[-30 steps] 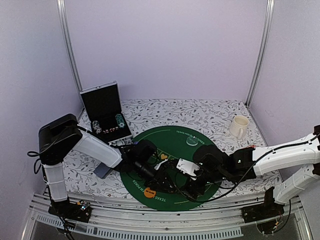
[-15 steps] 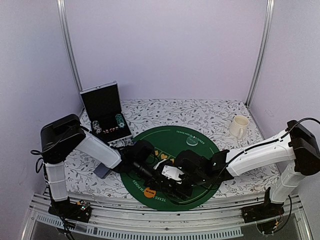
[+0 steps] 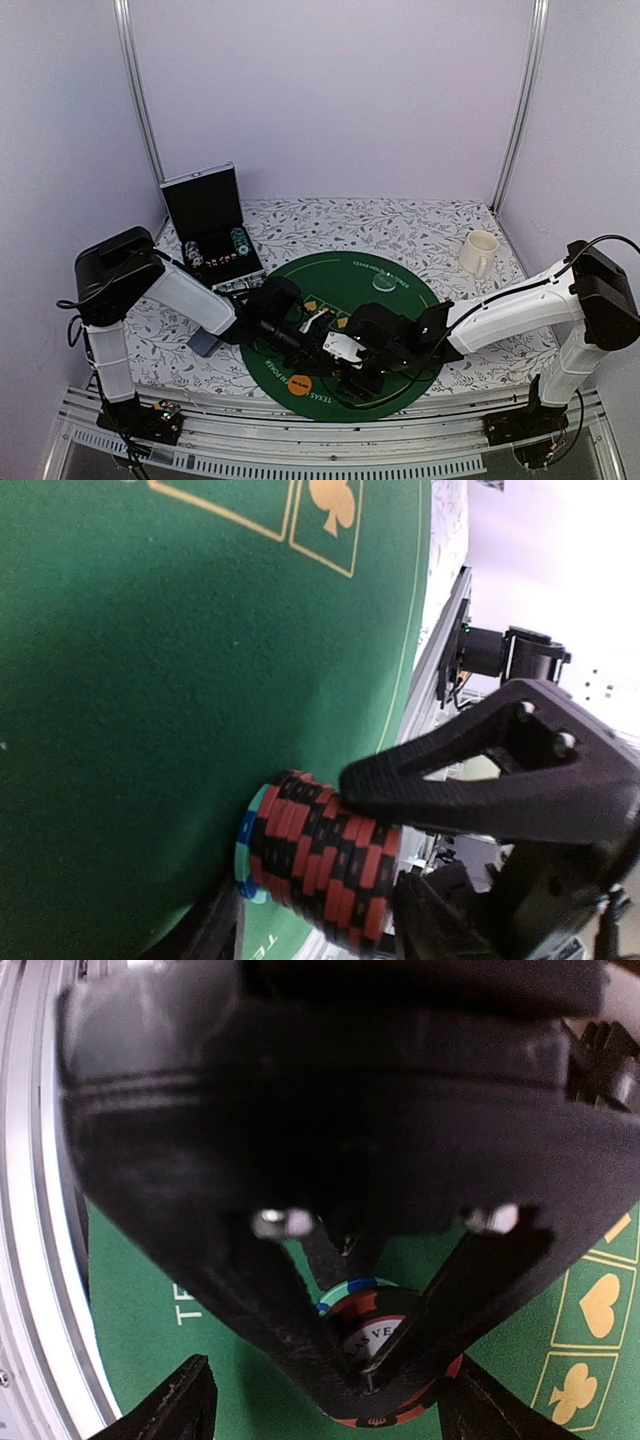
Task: Distribute texas hold em gaming equipment
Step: Place the poker chips pile at the big blind area.
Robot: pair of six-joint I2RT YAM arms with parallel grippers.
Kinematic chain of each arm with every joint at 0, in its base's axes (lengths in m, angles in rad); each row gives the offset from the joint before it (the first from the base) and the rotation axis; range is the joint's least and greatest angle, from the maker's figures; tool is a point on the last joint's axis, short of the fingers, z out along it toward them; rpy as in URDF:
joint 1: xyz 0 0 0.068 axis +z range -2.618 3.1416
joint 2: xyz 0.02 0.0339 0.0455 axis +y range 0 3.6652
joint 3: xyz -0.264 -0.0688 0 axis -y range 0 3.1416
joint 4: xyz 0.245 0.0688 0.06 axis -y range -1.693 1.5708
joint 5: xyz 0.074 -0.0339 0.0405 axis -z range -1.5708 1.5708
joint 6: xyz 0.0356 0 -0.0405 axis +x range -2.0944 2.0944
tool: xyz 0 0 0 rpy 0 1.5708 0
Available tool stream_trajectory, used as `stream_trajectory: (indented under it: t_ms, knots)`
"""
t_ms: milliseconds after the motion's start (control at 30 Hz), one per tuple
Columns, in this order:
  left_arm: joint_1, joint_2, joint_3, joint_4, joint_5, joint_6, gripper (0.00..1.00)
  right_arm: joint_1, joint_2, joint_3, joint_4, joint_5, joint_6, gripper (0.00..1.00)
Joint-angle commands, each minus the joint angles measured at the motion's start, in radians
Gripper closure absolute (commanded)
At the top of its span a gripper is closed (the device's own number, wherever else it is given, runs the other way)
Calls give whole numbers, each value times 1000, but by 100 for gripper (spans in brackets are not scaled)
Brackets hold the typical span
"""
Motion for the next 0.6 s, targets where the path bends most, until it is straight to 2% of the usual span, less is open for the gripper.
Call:
stream_trajectory:
  t_ms: [0, 67, 133, 200, 233, 267, 300, 567]
  knots:
    - [18, -15, -30, 7, -46, -12, 43, 3, 31, 29, 18, 13, 10, 23]
    - [19, -16, -34, 7, -46, -12, 36, 2, 35, 32, 18, 14, 12, 22]
    - [19, -22, -37, 7, -51, -13, 35, 3, 35, 31, 17, 17, 12, 22]
    - [21, -31, -38, 6, -58, -11, 26, 2, 36, 32, 18, 21, 13, 22]
    - [22, -34, -37, 2, -60, -9, 19, 2, 34, 34, 17, 22, 13, 22]
    - [22, -38, -35, -2, -65, -5, 7, 2, 33, 35, 16, 23, 14, 22]
    - [22, -42, -33, -8, -70, -1, 2, 2, 32, 35, 16, 23, 14, 21]
    - [28, -93, 18, -134, -144, 78, 2, 2, -12, 47, 7, 9, 7, 16]
